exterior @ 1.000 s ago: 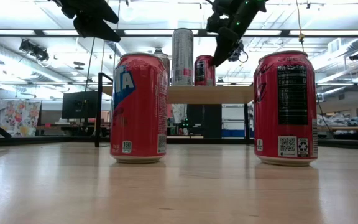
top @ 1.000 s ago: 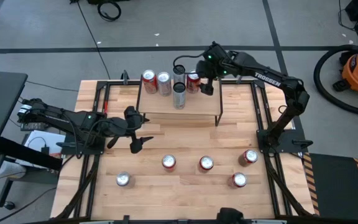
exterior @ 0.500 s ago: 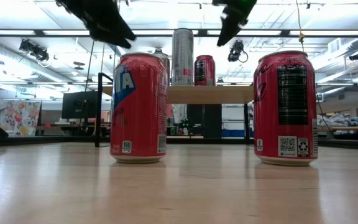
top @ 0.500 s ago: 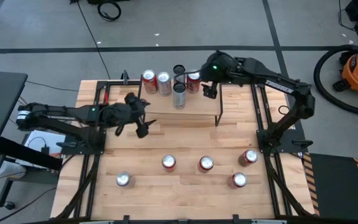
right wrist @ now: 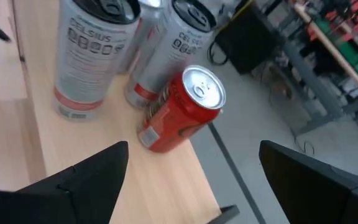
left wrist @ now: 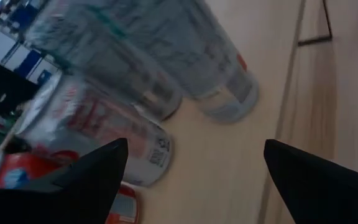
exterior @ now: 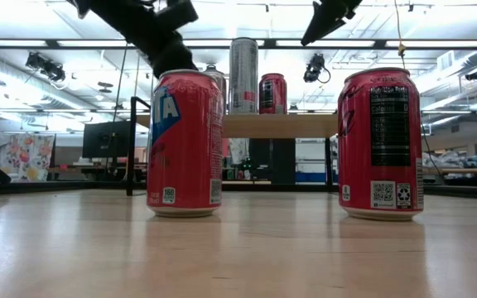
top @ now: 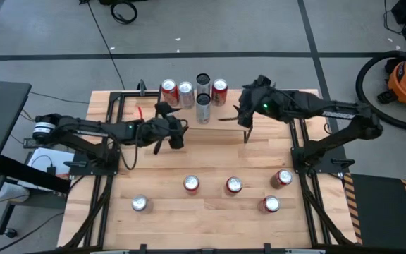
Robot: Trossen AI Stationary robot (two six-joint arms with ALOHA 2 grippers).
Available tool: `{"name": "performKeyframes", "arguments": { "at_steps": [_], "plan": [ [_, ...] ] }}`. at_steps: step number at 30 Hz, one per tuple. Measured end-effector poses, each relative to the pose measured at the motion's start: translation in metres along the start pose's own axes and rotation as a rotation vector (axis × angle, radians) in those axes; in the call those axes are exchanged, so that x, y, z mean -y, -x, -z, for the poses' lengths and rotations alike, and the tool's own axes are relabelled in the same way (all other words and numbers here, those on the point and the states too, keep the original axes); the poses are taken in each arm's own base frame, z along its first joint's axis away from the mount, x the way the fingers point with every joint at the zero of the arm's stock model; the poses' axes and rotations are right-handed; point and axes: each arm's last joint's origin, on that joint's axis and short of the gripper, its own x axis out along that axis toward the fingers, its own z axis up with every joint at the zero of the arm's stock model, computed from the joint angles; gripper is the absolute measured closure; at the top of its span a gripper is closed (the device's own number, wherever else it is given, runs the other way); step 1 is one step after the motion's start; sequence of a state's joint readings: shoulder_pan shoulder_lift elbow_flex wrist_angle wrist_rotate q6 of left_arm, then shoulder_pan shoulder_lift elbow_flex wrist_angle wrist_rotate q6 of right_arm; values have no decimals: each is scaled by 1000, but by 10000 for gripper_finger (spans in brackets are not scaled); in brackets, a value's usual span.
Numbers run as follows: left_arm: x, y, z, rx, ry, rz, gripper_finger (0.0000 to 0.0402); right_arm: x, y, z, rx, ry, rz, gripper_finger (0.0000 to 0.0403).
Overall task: Place canned beverage on shelf
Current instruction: Adjust the red and silver soda can on the shelf
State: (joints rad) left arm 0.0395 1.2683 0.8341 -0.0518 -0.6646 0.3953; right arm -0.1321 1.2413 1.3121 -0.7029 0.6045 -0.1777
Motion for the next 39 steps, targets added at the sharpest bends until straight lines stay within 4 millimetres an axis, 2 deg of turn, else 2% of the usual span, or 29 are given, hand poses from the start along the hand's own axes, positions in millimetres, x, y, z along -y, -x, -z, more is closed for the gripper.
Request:
{"name": "performKeyframes", "arguments": {
  "at_steps": [4,11,20,27,33,39],
  "plan": [
    [3,-10,3,-33,-16,0,13,-6,4,9,53,-6,-6,31],
    [-9,-19,8,-38,86,15,18,-9,5,14,87,-16,-52,31],
    [-13,-30,9,-39,180,-34,94,-14,2,11,107,-25,-70,31],
    [-7,-44,10,-37,170,-78,142,-21,3,9,120,-15,-89,31],
    [-3,-51,13,-70,146,-125,165,-24,6,9,127,-7,-102,31],
    [-8,-56,18,-93,155,-143,171,-25,6,8,129,-7,-104,31]
  ]
}}
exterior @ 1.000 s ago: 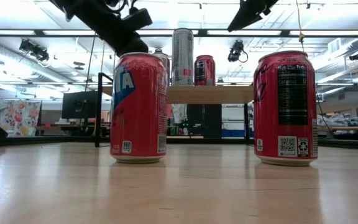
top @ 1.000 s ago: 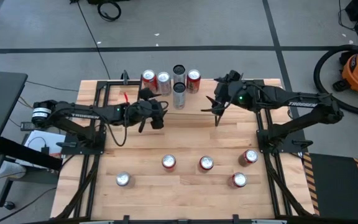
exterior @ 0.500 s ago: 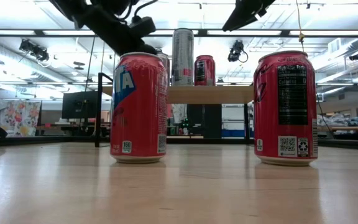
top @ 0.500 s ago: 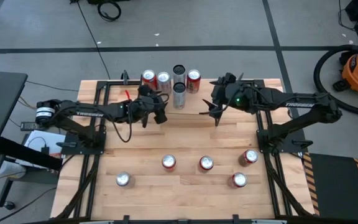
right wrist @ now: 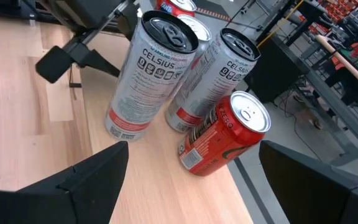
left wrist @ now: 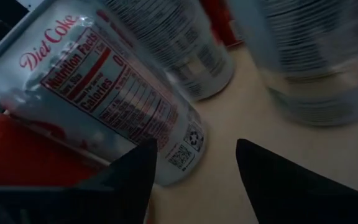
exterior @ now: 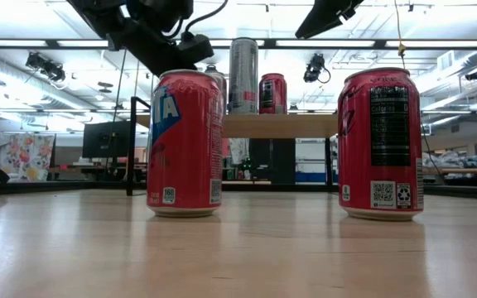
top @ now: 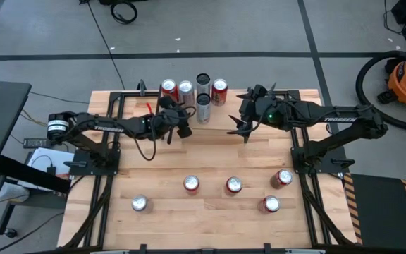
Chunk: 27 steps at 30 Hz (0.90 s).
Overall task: Place canned beverage on shelf
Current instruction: Adjust the red and silver soda can on the shelf
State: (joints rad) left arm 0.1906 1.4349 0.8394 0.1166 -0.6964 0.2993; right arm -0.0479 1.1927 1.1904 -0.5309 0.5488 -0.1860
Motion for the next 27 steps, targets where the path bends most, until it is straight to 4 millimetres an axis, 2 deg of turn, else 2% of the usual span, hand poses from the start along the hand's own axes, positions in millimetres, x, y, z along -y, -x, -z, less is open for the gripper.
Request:
{"name": "performKeyframes", "arguments": {
  "at_steps": [15,24,27],
  "plan": [
    [-10,-9,3,-1,51,19,171,0,0,0,0,0,0,31],
    [-11,-8,0,20,60,18,171,0,0,0,3,-3,-2,31],
    [-6,0,-2,20,18,29,171,0,0,0,3,-5,-2,31]
  ]
}}
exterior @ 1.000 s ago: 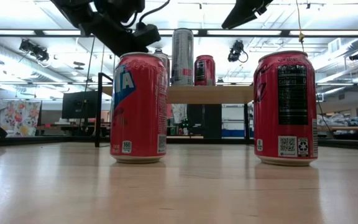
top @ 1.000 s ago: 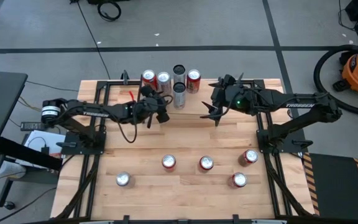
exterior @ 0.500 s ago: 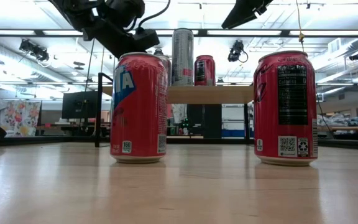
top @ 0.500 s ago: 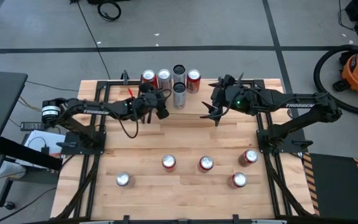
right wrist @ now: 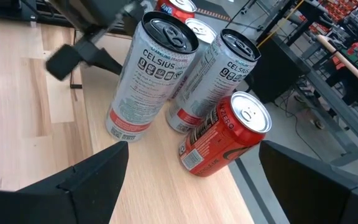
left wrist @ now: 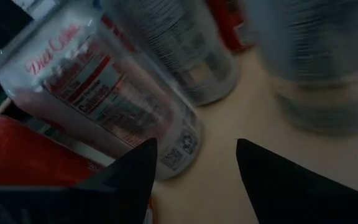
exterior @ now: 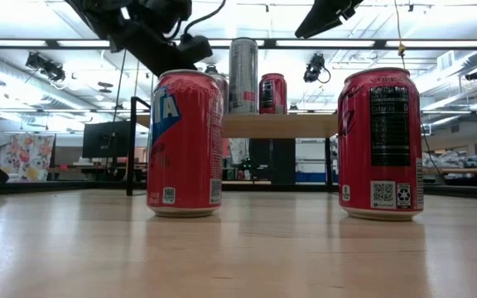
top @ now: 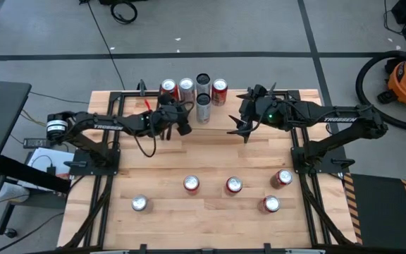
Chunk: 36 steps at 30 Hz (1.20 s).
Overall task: Place canned beverage on shelf
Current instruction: Adjust the red and silver soda can on the shelf, then adjust the orange soda can on the shelf
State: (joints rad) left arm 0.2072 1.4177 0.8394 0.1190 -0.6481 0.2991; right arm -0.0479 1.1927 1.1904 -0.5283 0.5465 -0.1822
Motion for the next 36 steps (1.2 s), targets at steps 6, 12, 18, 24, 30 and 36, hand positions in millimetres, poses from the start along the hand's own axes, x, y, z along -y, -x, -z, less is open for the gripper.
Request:
{"name": "performKeyframes", "arguments": {
  "at_steps": [6,12,18,24,30,36],
  "plan": [
    [2,28,-2,-33,-49,4,171,0,0,0,0,2,0,31],
    [-4,37,9,-138,-65,-33,171,0,0,-1,5,8,1,31],
    [-6,36,11,-163,-78,-77,171,0,0,-2,20,2,-12,31],
    [-17,28,16,-202,-58,-118,171,0,0,-2,20,2,-13,31],
    [-27,21,20,-225,-24,-139,171,0,0,-2,20,2,-13,31],
    [-32,17,21,-230,-9,-143,171,0,0,-2,20,2,-13,31]
  ]
}}
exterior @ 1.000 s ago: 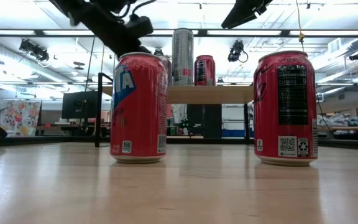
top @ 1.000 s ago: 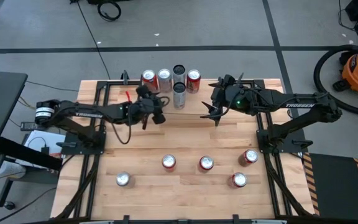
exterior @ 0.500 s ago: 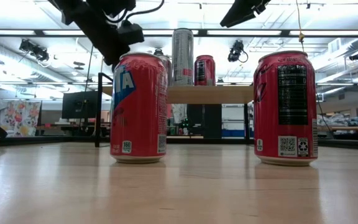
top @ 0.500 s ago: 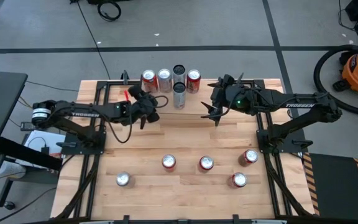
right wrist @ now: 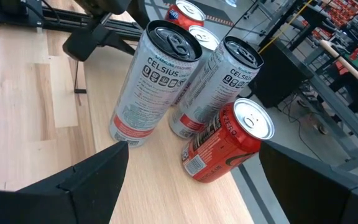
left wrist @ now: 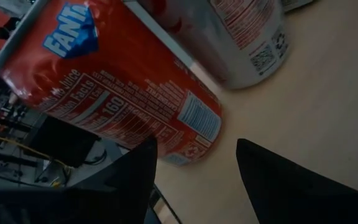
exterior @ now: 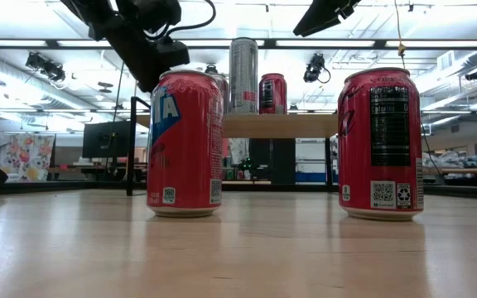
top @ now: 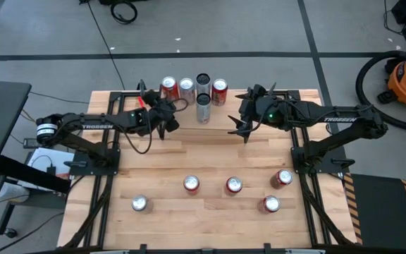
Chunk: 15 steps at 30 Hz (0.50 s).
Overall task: Place canned beverage on shelf
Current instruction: Adjust the orange soda can on the shelf
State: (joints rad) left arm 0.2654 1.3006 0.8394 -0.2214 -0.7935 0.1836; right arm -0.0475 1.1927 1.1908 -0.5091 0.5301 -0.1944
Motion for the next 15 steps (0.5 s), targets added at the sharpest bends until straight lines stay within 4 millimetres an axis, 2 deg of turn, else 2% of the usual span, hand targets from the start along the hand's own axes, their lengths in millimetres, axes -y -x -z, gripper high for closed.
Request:
{"name": "performKeyframes", "arguments": {
  "at_steps": [10,15],
  "plan": [
    [0,0,-4,34,22,32,171,0,0,1,-6,-9,-4,31],
    [10,10,-3,35,-17,53,171,-3,1,3,-25,-11,-19,31]
  ]
}}
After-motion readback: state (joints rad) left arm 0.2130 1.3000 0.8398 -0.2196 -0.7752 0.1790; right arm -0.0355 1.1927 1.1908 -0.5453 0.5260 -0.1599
